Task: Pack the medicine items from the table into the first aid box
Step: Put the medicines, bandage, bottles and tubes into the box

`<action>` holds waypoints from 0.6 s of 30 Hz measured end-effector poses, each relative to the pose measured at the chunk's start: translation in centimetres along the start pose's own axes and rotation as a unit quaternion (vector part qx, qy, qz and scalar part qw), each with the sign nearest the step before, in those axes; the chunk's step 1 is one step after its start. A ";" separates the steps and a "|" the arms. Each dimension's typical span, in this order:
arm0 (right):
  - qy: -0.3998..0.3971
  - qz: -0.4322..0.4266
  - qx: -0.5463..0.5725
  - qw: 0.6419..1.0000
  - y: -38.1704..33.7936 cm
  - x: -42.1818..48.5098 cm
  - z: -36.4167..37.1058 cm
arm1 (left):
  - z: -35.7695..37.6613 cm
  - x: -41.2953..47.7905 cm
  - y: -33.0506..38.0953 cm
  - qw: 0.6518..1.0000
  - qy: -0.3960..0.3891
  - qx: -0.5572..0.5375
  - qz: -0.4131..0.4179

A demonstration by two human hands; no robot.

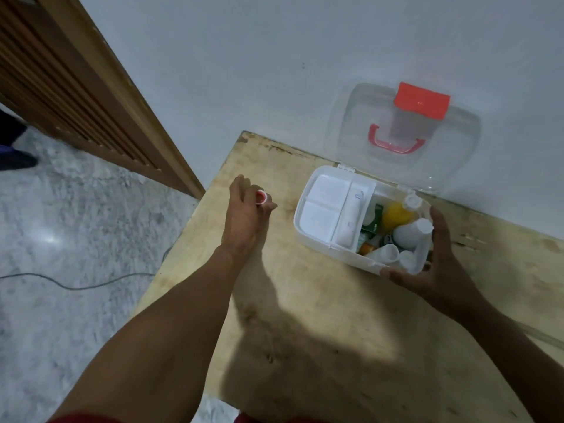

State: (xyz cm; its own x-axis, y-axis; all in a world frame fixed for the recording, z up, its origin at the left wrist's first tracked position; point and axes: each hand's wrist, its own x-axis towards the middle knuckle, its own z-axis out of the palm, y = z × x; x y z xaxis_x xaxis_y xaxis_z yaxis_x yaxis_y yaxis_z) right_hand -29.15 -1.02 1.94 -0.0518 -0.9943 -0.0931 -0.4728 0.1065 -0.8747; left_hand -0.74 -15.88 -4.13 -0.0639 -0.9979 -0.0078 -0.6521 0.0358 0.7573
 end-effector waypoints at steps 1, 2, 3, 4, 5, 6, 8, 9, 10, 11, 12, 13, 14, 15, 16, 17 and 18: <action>0.004 0.000 0.025 1.000 -0.5 -0.3 -0.2 | -0.4 -0.1 0.3 0.999 0.028 -0.021 0.008; 0.005 0.012 0.030 0.999 0.2 -0.3 -0.3 | -0.4 0.1 0.4 0.997 0.057 -0.039 -0.027; 0.010 0.011 0.028 0.999 -0.2 -0.3 -0.3 | -0.6 -0.1 0.5 0.998 0.048 -0.020 -0.031; 0.005 0.000 0.040 0.999 -0.7 -0.4 -0.3 | -1.0 -0.3 1.3 0.998 0.058 -0.011 -0.026; 0.008 -0.010 0.050 0.999 -0.9 -0.3 -0.3 | -1.3 -0.2 2.0 0.997 0.069 -0.006 -0.026; 0.005 -0.012 0.049 0.999 -0.8 -0.4 -0.3 | -1.6 0.0 2.5 0.996 0.083 -0.023 -0.021; 0.004 -0.018 0.042 0.999 -0.6 -0.3 -0.2 | -1.9 0.1 3.8 0.994 0.099 0.021 0.038; 0.009 -0.013 0.045 0.999 -0.6 -0.4 -0.3 | -2.1 0.0 4.7 0.993 0.100 0.030 0.058; 0.012 -0.010 0.049 0.999 -0.3 -0.3 -0.3 | -2.3 0.0 5.7 0.992 0.105 0.018 0.064; 0.016 -0.004 0.053 0.998 -0.2 -0.3 -0.4 | -2.6 0.0 6.7 0.991 0.110 0.015 0.076; 0.015 -0.005 0.055 0.998 0.1 -0.3 -0.4 | -2.8 0.1 7.6 0.989 0.113 0.011 0.091; 0.020 -0.006 0.048 0.999 0.1 -0.3 -0.5 | -2.8 0.2 8.4 0.988 0.111 0.011 0.104; 0.019 -0.008 0.046 0.999 0.5 -0.3 -0.5 | -2.8 0.2 9.2 0.988 0.105 0.012 0.115; 0.025 -0.003 0.037 0.999 0.6 -0.2 -0.6 | -2.6 0.1 9.9 0.988 0.097 0.013 0.121; 0.029 -0.007 0.032 0.999 0.7 -0.1 -0.6 | -2.4 0.0 10.7 0.988 0.090 0.015 0.126; 0.034 -0.011 0.026 0.999 0.8 0.0 -0.6 | -2.1 -0.2 11.4 0.988 0.078 0.017 0.131; 0.037 -0.022 0.025 0.999 1.1 0.2 -0.6 | -1.8 -0.3 12.0 0.988 0.067 0.022 0.136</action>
State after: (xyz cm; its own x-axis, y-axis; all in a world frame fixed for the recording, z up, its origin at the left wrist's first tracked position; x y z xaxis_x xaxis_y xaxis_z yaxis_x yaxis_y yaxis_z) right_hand -30.21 -1.07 1.29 -0.0987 -0.9949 -0.0206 -0.4314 0.0614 -0.9001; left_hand -7.15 -15.21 6.14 -0.1416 -0.9492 0.2811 -0.6566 0.3026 0.6909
